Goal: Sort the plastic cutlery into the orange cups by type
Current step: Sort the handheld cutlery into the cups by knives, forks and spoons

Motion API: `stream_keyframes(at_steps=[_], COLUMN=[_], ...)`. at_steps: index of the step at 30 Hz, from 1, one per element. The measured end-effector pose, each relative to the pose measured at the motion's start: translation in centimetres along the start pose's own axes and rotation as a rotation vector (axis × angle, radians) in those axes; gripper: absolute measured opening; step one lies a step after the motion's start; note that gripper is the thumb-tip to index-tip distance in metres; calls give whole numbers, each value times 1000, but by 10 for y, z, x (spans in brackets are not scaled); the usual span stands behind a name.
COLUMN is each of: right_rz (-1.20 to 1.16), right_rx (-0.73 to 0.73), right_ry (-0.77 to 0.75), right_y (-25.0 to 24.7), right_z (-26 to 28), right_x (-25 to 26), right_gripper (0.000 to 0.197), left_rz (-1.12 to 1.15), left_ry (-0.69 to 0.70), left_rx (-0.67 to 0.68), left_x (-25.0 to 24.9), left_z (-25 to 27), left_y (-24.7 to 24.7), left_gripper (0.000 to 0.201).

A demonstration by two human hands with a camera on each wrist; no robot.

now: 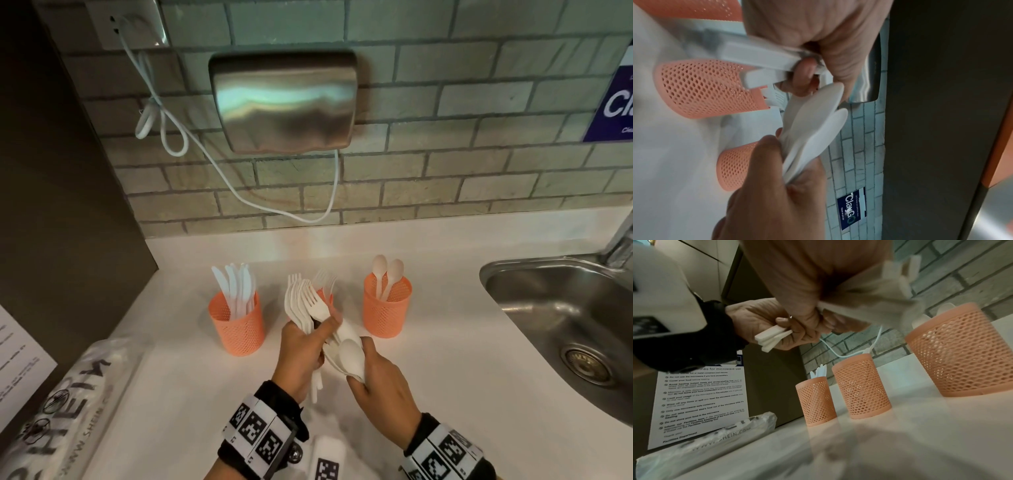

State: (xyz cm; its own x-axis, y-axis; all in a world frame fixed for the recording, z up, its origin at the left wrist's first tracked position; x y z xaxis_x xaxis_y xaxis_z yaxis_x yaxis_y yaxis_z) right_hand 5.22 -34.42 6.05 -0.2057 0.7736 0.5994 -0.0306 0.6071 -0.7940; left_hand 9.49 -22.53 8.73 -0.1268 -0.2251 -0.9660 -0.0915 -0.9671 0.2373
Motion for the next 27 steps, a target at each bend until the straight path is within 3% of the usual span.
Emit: stream_keyframes(at_steps=[6,10,14,18,21,24,27], right_rz=[-7,8,-72,-254,-425,-678,-842], right_rx=[26,86,79,12,-22,29,79], right_ry=[40,79,137,167,205,299,300], right_y=[-1,1,-1,-9,-16,-19,-23], right_z=[-5,-1,2,-1,-5,-3,-2], right_x=[-8,-18,-30,-38,-40,-40,-37], right_gripper=[28,28,28,30,11,23,28], left_rz=[7,73,187,22,-31,-97,-224], left_ry=[44,130,131,350,464,416,300], left_rx=[-39,-180,-254,-302,-296,-278,-213], left_x=[-7,-27,-43,-69,-74,-54,-23], left_z=[-12,-29,-57,-85,-106,-123,-131], left_y=[-4,-17,-28,-26,-20,-17,-15], left_gripper=[12,24,23,13,12,12,13])
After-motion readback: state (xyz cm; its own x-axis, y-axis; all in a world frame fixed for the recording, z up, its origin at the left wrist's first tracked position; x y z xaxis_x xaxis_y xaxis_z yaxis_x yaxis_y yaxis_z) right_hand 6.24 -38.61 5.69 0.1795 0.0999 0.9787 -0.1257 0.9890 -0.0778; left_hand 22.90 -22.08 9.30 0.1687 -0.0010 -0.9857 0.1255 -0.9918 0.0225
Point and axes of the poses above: each hand's wrist, its own z-axis away from the middle knuckle, its own y-axis out of the palm, x = y × z, the point moved 4 cm from there along -z, towards the middle knuckle, and after that the axes turned 6 degrees about x, right-handed, at the moved point
